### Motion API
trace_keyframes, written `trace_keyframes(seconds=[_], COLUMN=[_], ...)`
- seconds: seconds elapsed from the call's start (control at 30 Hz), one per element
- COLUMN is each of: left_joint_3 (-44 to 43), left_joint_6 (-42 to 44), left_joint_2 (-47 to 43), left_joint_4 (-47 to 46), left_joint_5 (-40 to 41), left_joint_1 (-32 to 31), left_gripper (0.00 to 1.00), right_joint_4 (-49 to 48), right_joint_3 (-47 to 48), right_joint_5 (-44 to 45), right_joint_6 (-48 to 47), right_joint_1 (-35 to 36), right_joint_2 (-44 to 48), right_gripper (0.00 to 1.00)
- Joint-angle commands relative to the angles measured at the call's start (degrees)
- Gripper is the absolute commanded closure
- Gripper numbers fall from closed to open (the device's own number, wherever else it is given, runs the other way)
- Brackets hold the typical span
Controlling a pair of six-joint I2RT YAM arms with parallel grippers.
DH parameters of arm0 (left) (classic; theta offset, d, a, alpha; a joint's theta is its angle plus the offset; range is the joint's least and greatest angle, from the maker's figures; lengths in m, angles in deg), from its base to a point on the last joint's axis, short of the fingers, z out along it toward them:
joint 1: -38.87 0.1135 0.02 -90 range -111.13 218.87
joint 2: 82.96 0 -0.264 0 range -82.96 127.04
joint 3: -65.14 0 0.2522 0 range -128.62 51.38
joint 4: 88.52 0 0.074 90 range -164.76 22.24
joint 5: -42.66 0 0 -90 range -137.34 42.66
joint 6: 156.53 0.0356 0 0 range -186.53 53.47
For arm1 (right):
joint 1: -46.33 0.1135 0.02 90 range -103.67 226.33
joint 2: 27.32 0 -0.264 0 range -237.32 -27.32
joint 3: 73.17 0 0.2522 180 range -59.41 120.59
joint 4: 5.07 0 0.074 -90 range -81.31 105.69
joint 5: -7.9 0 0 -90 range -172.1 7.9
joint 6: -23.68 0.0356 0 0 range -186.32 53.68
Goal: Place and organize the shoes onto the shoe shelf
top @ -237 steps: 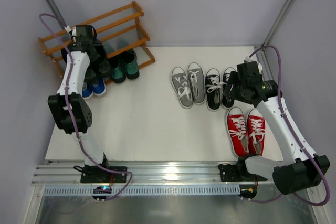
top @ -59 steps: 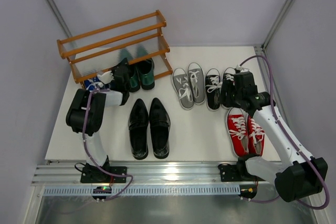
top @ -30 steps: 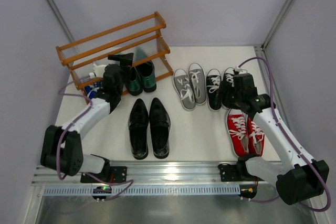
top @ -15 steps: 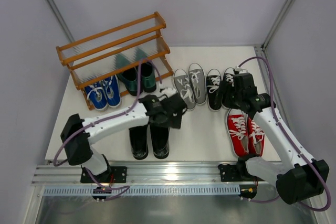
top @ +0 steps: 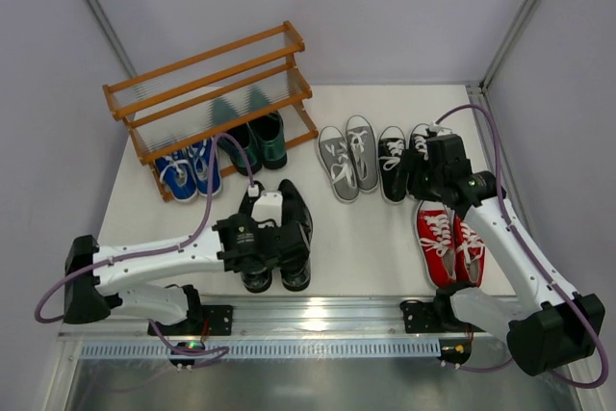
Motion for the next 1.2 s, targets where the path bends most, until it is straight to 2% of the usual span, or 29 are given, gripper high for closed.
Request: trace_keyframes(seconds=[0.0, 0.13, 0.17, 0.33, 0.4, 0.43, 0.5, 0.53, 0.6, 0.7, 0.73, 0.87, 1.07, 1.17], left_joint_3=[9.0, 18.0, 20.8, 22.1, 21.9, 22.0, 23.6, 24.3, 24.4, 20.6, 17.7, 9.3, -1.7, -4.6], left_joint_6=[-2.2, -2.1, -1.6, 0.8, 0.7, -0.1, -2.8, -4.5, -9.7, -16.2, -18.1, -27.9, -25.3, -17.2], left_joint_2=[-0.7, 1.4, 2.0, 10.2, 15.6, 17.3, 20.4, 21.0, 21.1, 18.9, 18.3, 17.1, 13.1, 8.3], left_joint_4=[-9.5, -21.4, -27.8, -40.8, -44.7, -45.6, -48.4, -48.4, -45.8, -35.1, -28.0, -12.5, -2.5, -2.3], left_joint_5=[1.7, 0.9, 0.9, 3.7, 3.1, 3.2, 2.4, 2.4, 4.9, 13.2, 14.8, 22.1, 27.1, 26.3], left_joint_1=[0.1, 0.5, 0.5, 1.3, 2.1, 2.1, 2.1, 1.9, -0.6, -5.4, -8.3, -12.9, -12.6, -7.9], left_gripper=[0.0, 0.0, 0.0, 0.0, 0.07, 0.13, 0.59, 1.0, 1.0, 1.0, 1.0, 1.0, 1.0, 1.0], right_joint_4=[0.5, 1.1, 1.2, 2.8, 3.4, 3.9, 4.6, 5.3, 5.9, 7.1, 7.4, 7.8, 7.5, 8.4], right_joint_3=[1.8, 1.1, 0.5, -1.2, -1.9, -2.1, -2.5, -2.7, -3.7, -5.1, -5.6, -7.4, -5.1, -2.1], right_joint_5=[-0.1, 0.8, 0.9, 2.1, 2.4, 2.7, 3.3, 4.0, 4.6, 5.7, 5.8, 6.0, 5.8, 5.5], right_joint_6=[0.1, 0.1, 0.1, 1.2, 1.7, 2.4, 3.0, 3.5, 4.0, 4.7, 4.9, 5.6, 2.9, 1.2], right_joint_1=[0.8, 1.0, 1.0, 1.5, 1.8, 1.9, 2.2, 2.4, 2.4, 2.5, 2.5, 2.6, 2.7, 2.8], right_joint_2=[0.5, 1.9, 2.2, 4.4, 5.4, 6.1, 8.2, 9.0, 11.5, 14.9, 16.0, 18.7, 16.6, 13.7], right_gripper=[0.13, 0.13, 0.13, 0.16, 0.19, 0.2, 0.23, 0.23, 0.25, 0.26, 0.27, 0.28, 0.29, 0.29])
